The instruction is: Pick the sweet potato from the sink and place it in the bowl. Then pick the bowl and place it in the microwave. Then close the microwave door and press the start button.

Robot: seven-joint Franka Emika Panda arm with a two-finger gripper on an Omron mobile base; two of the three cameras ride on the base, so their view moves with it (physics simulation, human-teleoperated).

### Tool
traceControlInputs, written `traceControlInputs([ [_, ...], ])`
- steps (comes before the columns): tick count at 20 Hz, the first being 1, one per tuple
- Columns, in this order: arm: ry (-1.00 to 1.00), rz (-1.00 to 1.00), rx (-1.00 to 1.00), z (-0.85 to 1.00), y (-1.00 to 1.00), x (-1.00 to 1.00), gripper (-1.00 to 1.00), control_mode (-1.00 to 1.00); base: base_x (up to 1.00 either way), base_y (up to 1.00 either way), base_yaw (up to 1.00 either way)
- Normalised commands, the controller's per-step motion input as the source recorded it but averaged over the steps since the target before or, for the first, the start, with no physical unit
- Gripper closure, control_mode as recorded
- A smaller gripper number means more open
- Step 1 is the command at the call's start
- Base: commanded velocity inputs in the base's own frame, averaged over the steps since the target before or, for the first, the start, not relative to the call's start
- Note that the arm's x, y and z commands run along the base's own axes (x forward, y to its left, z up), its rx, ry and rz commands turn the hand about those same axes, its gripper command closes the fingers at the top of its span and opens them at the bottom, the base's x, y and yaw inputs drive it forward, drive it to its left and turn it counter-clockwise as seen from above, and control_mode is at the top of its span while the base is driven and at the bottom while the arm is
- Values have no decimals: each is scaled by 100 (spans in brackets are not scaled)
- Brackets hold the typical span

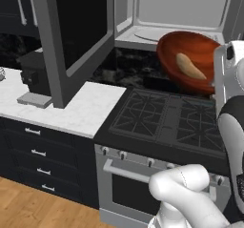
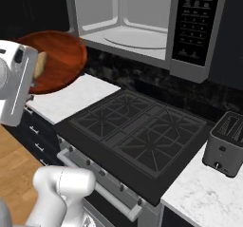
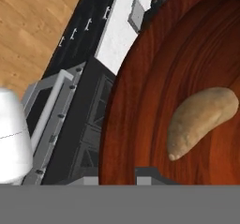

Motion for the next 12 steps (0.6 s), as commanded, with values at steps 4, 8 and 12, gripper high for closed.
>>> traceControlInputs([
  [4, 0, -16, -1, 43, -21, 25, 100, -100, 0, 0, 0],
  [8, 0, -8, 0, 35, -43, 32, 100, -100, 0, 0, 0],
  [12, -6, -1, 0, 14, -26, 59, 100, -100, 0, 0, 0],
])
